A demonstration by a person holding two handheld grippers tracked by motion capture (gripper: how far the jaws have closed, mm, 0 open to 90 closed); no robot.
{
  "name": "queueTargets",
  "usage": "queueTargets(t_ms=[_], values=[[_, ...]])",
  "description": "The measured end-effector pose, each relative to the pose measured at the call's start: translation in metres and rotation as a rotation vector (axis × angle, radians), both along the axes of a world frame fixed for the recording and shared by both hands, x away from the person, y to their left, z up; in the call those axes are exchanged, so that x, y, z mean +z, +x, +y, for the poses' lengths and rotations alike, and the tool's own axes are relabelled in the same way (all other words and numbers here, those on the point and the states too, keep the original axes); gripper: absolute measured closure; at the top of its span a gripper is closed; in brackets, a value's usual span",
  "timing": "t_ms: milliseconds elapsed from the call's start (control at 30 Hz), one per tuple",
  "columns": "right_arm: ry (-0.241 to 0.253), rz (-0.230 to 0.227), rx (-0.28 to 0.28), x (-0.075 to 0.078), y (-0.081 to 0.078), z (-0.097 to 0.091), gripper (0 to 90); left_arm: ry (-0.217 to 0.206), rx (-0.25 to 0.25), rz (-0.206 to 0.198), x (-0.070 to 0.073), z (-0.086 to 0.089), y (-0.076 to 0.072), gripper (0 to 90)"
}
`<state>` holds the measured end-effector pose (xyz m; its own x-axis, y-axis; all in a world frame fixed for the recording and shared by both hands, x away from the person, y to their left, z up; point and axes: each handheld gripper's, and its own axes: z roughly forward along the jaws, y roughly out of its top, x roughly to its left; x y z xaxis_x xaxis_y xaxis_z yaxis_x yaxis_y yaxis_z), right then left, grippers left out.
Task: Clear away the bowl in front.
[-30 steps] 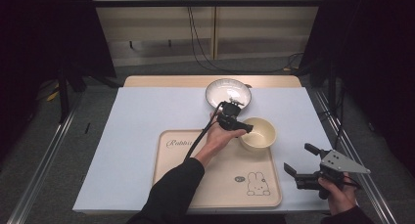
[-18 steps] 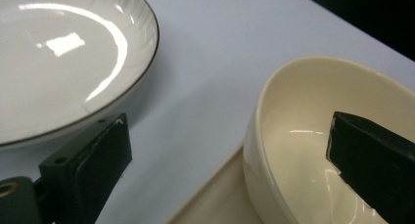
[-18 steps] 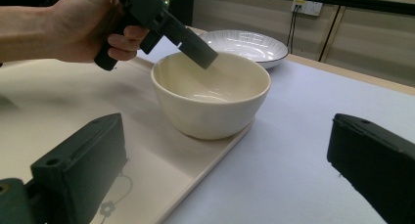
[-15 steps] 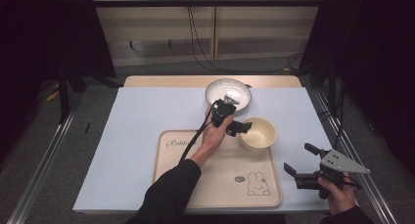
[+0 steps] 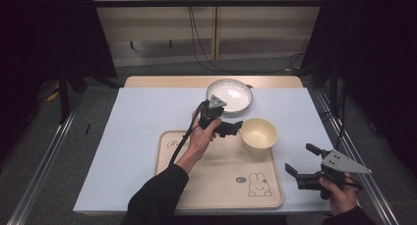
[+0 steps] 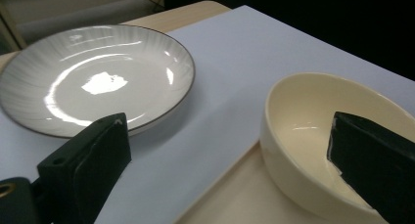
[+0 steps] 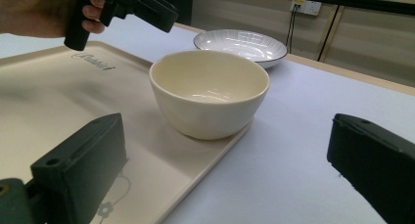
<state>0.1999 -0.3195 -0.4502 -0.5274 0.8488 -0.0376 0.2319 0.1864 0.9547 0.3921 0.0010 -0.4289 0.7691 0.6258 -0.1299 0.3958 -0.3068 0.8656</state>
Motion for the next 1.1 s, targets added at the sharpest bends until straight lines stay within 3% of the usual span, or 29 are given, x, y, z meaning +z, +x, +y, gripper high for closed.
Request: queueTargets(t_ms=[200,333,467,967,1000,1100], values=[[-0.004,-0.001,-0.009,0.0,0.0,0.0,0.7,0.005,0.044,-0.007,0.004,0.025,-0.008,2.3],[-0.004,-0.001,-0.007,0.0,0.0,0.001,0.7,0.002,0.054,0.019,0.005,0.035,-0.013,2.4],[-0.006,0.0,-0.008,0.0,0.0,0.001,0.7,-0.021,0.035,0.017,0.007,0.045,-0.017,1.6],[-0.005,-0.004,-0.006,0.0,0.001,0.0,0.7,-0.027,0.169,-0.072,0.018,0.088,-0.044,1.6],[-0.006,-0.004,-0.006,0.0,0.001,0.0,0.7,-0.013,0.185,-0.107,0.017,0.094,-0.048,1.5],[-0.008,-0.002,-0.006,0.0,0.001,0.0,0.5,-0.026,0.211,-0.102,0.016,0.102,-0.051,1.7]])
